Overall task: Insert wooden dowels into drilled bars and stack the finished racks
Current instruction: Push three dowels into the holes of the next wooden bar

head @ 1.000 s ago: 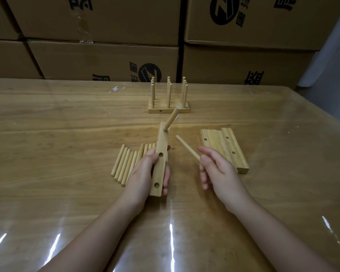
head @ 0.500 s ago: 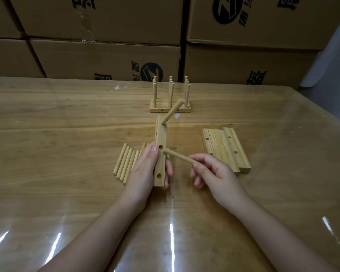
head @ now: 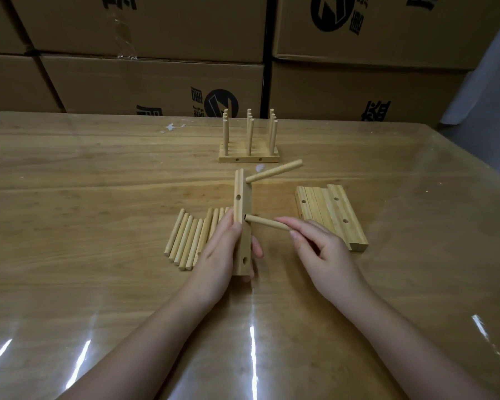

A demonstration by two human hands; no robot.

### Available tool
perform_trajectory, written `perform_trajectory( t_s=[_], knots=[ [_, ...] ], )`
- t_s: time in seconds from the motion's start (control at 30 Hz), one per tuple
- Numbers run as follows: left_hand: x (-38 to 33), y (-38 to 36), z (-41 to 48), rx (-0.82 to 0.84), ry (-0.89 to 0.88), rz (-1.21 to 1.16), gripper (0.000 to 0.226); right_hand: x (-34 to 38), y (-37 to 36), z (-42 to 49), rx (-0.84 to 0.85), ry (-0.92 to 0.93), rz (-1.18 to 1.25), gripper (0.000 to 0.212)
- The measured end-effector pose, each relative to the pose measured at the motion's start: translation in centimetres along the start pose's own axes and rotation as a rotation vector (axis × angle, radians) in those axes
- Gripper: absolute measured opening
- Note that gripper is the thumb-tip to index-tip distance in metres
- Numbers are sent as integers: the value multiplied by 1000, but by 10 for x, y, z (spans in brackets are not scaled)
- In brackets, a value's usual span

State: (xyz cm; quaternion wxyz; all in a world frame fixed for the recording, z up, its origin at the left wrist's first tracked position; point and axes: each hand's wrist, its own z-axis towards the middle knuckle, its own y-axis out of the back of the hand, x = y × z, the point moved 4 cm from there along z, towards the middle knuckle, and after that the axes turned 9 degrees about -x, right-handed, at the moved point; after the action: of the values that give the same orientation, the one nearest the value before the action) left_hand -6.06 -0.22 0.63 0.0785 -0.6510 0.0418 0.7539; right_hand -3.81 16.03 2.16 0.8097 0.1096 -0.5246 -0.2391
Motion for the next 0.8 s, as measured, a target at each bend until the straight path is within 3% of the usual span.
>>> perform_trajectory(
  t_s=[0.33, 0.8],
  knots=[
    [-5, -8, -8, 137, 16, 16, 38, 1, 12, 6, -102, 55, -89, 25],
    [3, -8, -5, 165, 8, 124, 33, 9, 21, 8, -171, 177, -209, 24]
  ],
)
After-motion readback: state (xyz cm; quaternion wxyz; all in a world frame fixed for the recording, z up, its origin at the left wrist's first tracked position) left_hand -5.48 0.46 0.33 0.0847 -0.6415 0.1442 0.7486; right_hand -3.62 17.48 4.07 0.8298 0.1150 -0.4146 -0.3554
